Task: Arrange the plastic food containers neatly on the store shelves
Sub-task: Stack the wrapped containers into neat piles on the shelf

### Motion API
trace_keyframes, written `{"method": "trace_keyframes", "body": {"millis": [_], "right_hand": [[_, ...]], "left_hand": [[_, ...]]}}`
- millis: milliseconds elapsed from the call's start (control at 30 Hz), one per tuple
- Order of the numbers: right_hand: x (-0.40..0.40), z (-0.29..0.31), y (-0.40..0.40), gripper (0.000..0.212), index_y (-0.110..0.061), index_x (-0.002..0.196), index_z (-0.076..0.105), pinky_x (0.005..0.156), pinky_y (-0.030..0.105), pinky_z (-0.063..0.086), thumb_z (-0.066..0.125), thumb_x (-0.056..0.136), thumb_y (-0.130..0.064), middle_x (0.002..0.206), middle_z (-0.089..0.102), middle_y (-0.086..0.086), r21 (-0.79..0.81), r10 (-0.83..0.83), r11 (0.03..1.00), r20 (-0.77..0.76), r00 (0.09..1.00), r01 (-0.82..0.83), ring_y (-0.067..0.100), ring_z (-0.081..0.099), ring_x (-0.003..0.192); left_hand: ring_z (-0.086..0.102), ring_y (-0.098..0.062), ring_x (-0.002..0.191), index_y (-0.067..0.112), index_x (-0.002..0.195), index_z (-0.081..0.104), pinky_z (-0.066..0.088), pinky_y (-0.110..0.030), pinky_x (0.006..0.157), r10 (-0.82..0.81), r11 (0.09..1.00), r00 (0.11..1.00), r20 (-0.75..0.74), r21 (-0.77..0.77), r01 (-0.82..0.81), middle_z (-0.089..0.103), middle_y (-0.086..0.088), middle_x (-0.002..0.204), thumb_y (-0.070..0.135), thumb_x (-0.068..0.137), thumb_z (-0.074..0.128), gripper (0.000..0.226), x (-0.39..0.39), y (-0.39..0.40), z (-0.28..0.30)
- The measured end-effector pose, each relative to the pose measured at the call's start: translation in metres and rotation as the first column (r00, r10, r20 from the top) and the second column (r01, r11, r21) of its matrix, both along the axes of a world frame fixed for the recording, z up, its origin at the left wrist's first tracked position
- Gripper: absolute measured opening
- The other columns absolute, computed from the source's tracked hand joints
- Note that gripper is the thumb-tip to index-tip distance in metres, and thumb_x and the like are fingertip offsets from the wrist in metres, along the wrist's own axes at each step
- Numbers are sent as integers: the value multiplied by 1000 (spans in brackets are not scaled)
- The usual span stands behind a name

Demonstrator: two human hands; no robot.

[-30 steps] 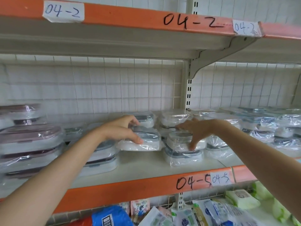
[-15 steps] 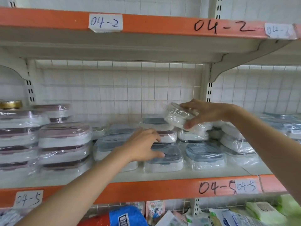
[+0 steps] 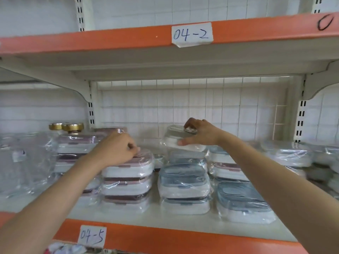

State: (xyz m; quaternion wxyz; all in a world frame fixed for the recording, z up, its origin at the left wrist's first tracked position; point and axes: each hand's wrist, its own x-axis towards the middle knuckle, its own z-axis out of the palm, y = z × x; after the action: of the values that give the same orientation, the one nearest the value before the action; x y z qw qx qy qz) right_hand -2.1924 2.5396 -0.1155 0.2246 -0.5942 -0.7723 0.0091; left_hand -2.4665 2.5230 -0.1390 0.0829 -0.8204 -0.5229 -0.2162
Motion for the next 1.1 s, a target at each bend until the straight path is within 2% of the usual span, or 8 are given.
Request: {"method": "trace_keyframes", "body": {"millis": [200,333,467,600,700,867,967,1100], "right_hand": [[-42,-19,61,66,-21,117,43,99,43,35,72,70,-58,112,48,2,-43,-25,999,-33,999,23,22,40,110],[-71,-29,88,59,-20,110,43,96,39,38,73,72,-53,116,49,3,-51,64,996,-95,993,-69,23,44,110],[-87,-38,97,47,-24,121,48,91,28,33,60,85,-52,133,48,1,-209,179,956,-141,974,-206,20,45,120],[-78,-28,87,36,-28,125,55,95,25,27,46,95,-46,135,49,-4,-186,194,956,-178,965,-227,18,42,127],[-53,-21,69,34,-31,127,54,99,23,23,44,96,-44,142,43,-5,-148,162,973,-113,980,-178,16,37,132],[6,-7,24,33,-33,127,53,104,24,25,52,95,-33,143,42,-9,-120,43,992,-23,999,-45,11,40,128],[42,4,-4,36,-30,128,53,103,22,29,57,92,-24,139,47,-7,-115,-24,993,7,1000,24,7,46,120],[98,16,-34,41,-23,130,52,105,25,31,52,91,-11,135,52,-2,-121,-184,973,101,978,196,14,47,123]], "left_hand": [[56,4,61,29,64,65,31,-15,58,-11,999,1000,27,39,10,65,14,65,47,84,65,27,-3,11,-3],[58,-1,67,26,67,64,30,-23,75,20,997,1000,23,74,-21,68,10,71,49,84,63,28,0,17,-6],[54,0,72,23,73,66,31,-28,75,27,996,1000,13,90,-28,68,9,79,49,81,64,28,-3,23,-6],[49,-1,70,19,68,63,35,-28,73,44,995,998,-37,89,-41,66,8,76,41,80,63,25,-1,23,-3],[52,-10,72,20,60,53,35,-26,65,35,999,996,-78,34,-32,60,7,69,37,78,60,26,7,18,2],[56,-18,81,19,66,52,45,-28,73,62,998,986,-152,-17,-65,55,2,73,28,79,58,17,25,13,14],[54,-19,82,24,69,51,37,-28,67,44,998,993,-111,46,-39,58,4,84,26,82,55,14,43,10,13],[54,-14,82,32,72,51,35,-27,68,-122,987,993,1,104,121,61,12,87,32,83,56,12,89,3,-1]]}}
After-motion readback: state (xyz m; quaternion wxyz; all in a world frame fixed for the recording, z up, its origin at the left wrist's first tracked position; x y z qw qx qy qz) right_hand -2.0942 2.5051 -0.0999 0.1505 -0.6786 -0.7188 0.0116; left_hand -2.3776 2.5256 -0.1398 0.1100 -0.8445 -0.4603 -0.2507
